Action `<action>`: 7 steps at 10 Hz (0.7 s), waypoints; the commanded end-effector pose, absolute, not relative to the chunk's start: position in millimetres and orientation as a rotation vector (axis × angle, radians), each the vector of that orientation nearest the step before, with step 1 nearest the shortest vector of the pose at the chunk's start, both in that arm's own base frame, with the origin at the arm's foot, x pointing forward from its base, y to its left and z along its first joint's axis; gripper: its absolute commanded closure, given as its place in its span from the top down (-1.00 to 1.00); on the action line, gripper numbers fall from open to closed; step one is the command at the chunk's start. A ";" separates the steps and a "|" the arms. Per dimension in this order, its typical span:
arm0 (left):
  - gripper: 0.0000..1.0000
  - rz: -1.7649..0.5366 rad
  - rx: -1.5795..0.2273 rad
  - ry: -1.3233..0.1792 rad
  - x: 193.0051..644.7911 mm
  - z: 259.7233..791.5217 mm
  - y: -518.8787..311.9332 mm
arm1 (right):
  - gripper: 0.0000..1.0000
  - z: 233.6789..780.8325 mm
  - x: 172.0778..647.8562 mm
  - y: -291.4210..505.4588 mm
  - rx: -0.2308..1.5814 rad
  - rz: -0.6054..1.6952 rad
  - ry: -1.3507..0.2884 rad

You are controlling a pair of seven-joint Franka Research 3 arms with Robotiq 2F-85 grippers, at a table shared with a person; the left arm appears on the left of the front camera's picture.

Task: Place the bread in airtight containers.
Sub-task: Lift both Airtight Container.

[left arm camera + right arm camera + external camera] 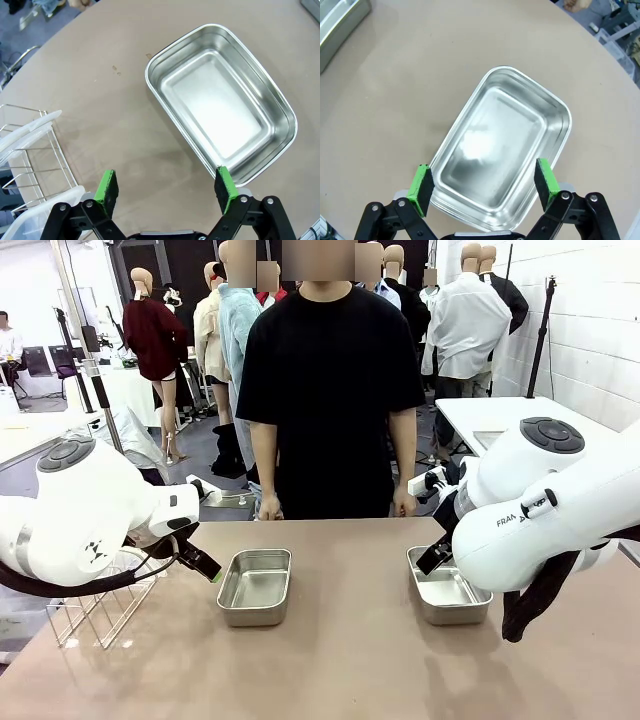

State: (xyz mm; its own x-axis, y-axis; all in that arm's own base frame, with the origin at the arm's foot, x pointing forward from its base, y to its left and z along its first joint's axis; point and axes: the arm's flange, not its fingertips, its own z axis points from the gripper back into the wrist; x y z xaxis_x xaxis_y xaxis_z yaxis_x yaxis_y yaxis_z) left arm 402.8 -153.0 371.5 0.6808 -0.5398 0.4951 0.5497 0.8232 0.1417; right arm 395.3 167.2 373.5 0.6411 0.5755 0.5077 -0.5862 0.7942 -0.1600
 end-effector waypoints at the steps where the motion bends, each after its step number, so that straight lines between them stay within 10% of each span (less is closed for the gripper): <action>1: 1.00 -0.607 -0.020 -0.549 403.4 371.5 -151.3 | 1.00 373.5 395.3 167.1 0.020 0.662 -0.572; 7: 1.00 -0.615 -0.021 -0.575 400.5 384.2 -155.1 | 1.00 381.4 391.9 168.6 0.042 0.674 -0.554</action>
State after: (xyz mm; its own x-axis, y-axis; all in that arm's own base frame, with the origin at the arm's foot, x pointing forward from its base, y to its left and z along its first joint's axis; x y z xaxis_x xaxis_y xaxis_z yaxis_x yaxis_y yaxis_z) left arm 402.7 -154.7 374.5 0.6752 -0.5417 0.5006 0.5518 0.8213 0.1445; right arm 394.4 168.4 374.6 0.6405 0.5779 0.5058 -0.5893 0.7921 -0.1589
